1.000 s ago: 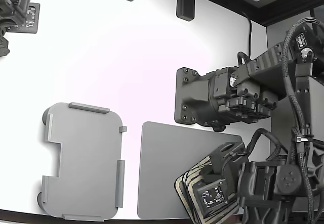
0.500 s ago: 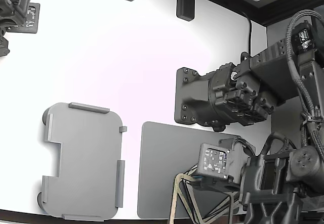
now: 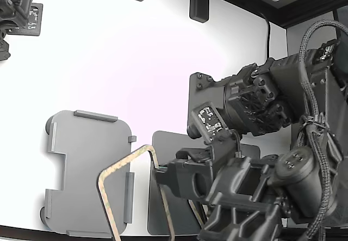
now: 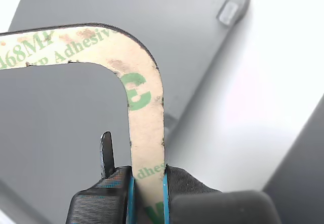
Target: Move top rectangular frame to the holder.
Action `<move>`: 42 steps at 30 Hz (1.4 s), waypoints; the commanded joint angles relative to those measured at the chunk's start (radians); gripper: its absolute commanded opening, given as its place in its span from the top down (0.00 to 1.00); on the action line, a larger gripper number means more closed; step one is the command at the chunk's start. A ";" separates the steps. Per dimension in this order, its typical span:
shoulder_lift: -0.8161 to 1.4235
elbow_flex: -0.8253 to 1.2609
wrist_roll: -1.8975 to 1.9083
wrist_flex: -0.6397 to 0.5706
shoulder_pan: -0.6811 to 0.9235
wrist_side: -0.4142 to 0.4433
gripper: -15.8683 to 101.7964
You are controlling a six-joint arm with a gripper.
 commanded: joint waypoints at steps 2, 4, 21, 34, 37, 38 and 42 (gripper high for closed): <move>-0.040 -0.078 0.124 0.011 -0.051 0.002 0.96; -0.064 -0.110 0.150 0.011 -0.069 0.000 0.96; -0.156 -0.195 0.219 0.011 -0.225 -0.089 0.96; -0.153 -0.172 0.221 0.011 -0.268 -0.172 0.96; -0.164 -0.166 0.207 0.005 -0.275 -0.179 0.96; -0.170 -0.166 0.206 0.005 -0.276 -0.181 0.96; -0.184 -0.172 0.201 0.003 -0.285 -0.186 0.96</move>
